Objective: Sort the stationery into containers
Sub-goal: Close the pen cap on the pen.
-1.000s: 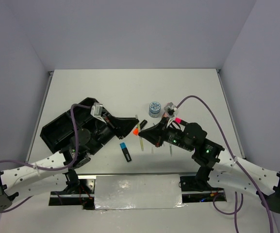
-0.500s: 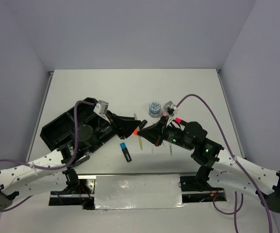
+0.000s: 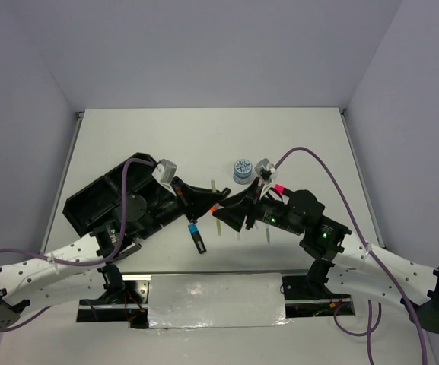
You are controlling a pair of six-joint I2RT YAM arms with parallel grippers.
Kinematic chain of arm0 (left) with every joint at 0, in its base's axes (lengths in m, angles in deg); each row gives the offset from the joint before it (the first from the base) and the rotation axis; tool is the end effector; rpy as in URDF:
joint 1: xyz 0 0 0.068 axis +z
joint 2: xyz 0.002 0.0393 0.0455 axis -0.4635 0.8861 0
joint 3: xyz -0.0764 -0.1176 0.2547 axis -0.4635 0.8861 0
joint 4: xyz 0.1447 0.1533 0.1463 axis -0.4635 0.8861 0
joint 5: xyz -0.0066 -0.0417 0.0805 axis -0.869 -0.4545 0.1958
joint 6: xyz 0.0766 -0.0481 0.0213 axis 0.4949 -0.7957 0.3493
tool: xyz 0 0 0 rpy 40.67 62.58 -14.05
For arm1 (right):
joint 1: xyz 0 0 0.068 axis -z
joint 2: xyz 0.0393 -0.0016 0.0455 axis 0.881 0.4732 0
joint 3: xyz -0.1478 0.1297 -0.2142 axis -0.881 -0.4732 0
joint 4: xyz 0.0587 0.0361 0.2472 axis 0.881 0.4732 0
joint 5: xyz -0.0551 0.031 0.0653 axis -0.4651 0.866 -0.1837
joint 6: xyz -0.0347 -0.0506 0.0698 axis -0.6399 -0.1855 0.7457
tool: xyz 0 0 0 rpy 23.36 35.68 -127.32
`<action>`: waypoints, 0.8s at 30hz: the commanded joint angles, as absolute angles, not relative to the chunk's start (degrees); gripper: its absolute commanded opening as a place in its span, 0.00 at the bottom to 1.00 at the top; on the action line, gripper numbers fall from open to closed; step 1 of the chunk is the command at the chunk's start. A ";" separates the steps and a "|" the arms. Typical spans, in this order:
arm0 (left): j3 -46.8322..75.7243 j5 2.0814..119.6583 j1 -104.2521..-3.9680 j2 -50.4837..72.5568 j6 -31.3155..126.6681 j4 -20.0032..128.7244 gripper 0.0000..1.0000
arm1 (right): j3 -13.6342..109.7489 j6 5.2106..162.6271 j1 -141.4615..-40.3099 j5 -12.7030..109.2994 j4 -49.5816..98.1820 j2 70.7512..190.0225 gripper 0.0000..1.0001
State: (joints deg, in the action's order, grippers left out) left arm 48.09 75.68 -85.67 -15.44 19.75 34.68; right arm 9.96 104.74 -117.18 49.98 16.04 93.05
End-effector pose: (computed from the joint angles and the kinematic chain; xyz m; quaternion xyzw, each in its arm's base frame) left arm 0.1325 -0.1945 0.3731 0.0583 0.6314 -0.5572 0.5362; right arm 0.1122 0.1866 0.3465 -0.2235 0.6615 0.5156 0.4967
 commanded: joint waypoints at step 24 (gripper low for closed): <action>39.95 75.19 -85.97 -16.99 28.84 35.81 0.84 | 13.73 103.12 -117.48 55.42 11.22 95.98 0.00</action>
